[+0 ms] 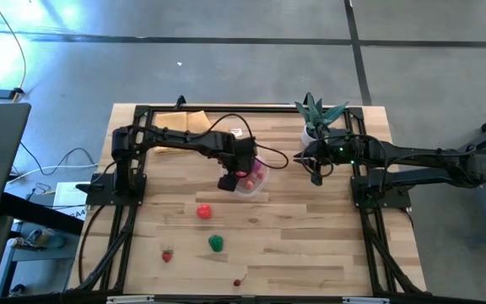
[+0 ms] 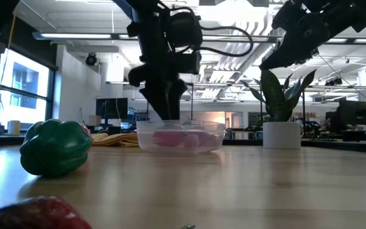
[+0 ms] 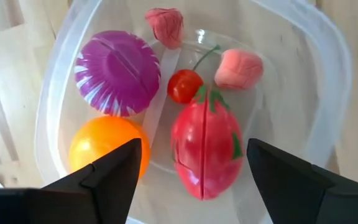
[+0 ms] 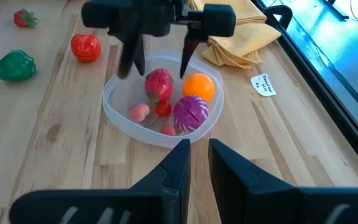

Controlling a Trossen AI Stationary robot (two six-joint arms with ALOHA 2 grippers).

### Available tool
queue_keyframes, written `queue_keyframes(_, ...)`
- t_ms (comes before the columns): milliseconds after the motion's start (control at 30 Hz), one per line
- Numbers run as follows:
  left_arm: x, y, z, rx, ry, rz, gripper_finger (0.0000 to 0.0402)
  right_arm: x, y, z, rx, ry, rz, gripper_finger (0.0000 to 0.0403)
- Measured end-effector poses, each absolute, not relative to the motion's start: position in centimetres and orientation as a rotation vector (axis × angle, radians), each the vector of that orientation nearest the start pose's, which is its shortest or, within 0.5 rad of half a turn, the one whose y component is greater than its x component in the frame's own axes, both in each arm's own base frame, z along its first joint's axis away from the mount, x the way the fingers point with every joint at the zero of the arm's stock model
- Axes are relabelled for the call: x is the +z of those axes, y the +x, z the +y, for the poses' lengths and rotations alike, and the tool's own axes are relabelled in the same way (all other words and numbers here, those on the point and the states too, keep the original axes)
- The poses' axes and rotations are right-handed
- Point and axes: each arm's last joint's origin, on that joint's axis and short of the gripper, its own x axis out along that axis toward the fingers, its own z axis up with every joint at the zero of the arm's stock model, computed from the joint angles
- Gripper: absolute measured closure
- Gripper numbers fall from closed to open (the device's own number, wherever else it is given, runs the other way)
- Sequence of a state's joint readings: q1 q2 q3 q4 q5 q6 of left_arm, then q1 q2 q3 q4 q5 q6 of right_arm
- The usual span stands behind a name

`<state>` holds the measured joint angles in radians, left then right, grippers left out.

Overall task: Pick and placing Produce into tupperware
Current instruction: Put the tomato into the transparent bin

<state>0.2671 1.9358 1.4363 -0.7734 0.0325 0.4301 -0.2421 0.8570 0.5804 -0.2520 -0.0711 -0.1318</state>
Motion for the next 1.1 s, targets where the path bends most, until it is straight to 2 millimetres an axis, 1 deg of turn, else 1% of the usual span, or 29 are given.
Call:
queue_keyframes(67,19.9,37.3,10.0,-0.073,0.173,1.283,0.0129,24.5,17.8,-4.2,-0.132,-0.046,0.532,0.0357)
queue_keyframes(167,21.4,37.3,9.3,-0.067,0.189,1.279,0.0137,24.5,17.8,-4.2,-0.132,-0.045,0.532,0.0357)
queue_keyframes(233,22.2,36.9,8.7,-0.063,0.204,1.301,0.0141,24.5,17.8,-4.2,-0.132,-0.046,0.532,0.0357)
queue_keyframes(333,23.4,36.4,7.3,-0.035,0.224,1.317,0.0144,24.5,17.8,-4.2,-0.132,-0.045,0.534,0.0357)
queue_keyframes(467,24.9,35.3,4.7,0.013,0.236,1.360,0.0144,24.5,17.8,-4.2,-0.132,-0.045,0.534,0.0357)
queue_keyframes(600,25.9,34.2,1.9,0.080,0.236,1.400,0.0145,24.5,17.8,-4.2,-0.132,-0.045,0.535,0.0357)
queue_keyframes(767,26.8,32.8,-1.3,0.159,0.238,1.428,0.0145,24.5,17.8,-4.2,-0.132,-0.045,0.537,0.0357)
queue_keyframes(900,27.2,31.7,-3.2,0.218,0.248,1.450,0.0145,24.4,17.7,-4.2,-0.131,-0.044,0.543,0.0357)
queue_keyframes(1000,27.1,30.8,-4.6,0.251,0.218,1.450,0.0144,24.4,17.7,-4.2,-0.131,-0.043,0.545,0.0357)
queue_keyframes(1100,26.3,30.0,-5.7,0.261,0.194,1.455,0.0144,24.3,17.7,-4.2,-0.131,-0.042,0.553,0.0357)
